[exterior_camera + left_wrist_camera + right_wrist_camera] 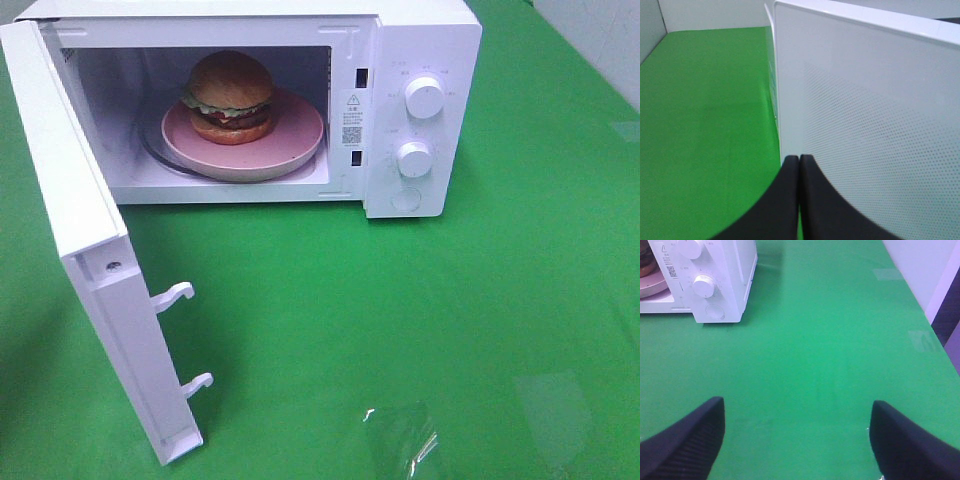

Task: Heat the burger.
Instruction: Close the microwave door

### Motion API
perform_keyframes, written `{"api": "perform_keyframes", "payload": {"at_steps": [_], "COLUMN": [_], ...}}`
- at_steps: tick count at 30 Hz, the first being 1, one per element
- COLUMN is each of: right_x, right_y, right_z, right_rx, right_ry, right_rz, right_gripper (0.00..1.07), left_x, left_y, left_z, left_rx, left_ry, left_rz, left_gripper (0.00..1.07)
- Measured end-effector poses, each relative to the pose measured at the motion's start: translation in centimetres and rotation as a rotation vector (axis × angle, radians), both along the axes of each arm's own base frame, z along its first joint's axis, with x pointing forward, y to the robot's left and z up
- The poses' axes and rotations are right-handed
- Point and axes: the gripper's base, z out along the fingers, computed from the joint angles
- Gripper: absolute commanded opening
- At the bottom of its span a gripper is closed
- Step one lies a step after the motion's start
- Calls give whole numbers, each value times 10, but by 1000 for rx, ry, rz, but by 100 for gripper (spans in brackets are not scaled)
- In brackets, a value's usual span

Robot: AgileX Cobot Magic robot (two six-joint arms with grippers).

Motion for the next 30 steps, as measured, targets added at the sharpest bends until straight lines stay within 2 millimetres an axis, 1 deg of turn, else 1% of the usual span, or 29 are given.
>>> {"api": "perform_keyframes", "payload": {"at_steps": [4,5,6,7,8,9,10,11,12,14,15,16,19,20,21,22,23,25,26,27,28,29,30], "right_x": [0,0,0,0,0,0,0,0,0,0,0,0,0,0,0,0,0,0,0,0,0,0,0], "right_y": [0,0,0,0,0,0,0,0,0,0,0,0,0,0,0,0,0,0,0,0,0,0,0], "right_z": [0,0,0,0,0,0,0,0,0,0,0,0,0,0,0,0,0,0,0,0,0,0,0], "right_rx": [0,0,0,0,0,0,0,0,0,0,0,0,0,0,0,0,0,0,0,0,0,0,0], "right_ry": [0,0,0,0,0,0,0,0,0,0,0,0,0,0,0,0,0,0,0,0,0,0,0], "right_rz": [0,0,0,0,0,0,0,0,0,0,0,0,0,0,0,0,0,0,0,0,0,0,0], "right_gripper": [76,76,76,76,76,76,76,76,76,76,76,76,76,76,76,76,76,76,76,76,76,76,76], "left_x": [6,9,9,13,13,17,17,20,20,25,25,31,33,38,38,43,43,55,55,60,60,65,65], "left_y": [-8,-15,-15,-23,-23,-29,-29,-35,-35,-44,-44,-51,-54,-60,-60,-68,-68,-84,-84,-91,-91,-98,-98], "left_z": [-2,-4,-4,-7,-7,-11,-11,-14,-14,-17,-17,-20,-20,-20,-20,-20,-20,-19,-19,-19,-19,-19,-19], "left_rx": [4,2,2,-2,-2,1,1,16,16,27,27,5,1,2,2,8,8,12,12,3,3,-11,-11], "left_ry": [8,17,17,33,33,48,48,55,55,60,60,74,75,75,75,69,69,58,58,53,53,51,51], "left_rz": [-49,-84,-84,-117,-117,-139,-139,-157,-157,-174,-174,-158,-161,-177,-177,-200,-200,-242,-242,-249,-249,-247,-247], "left_gripper": [0,0,0,0,0,0,0,0,0,0,0,0,0,0,0,0,0,0,0,0,0,0,0]}}
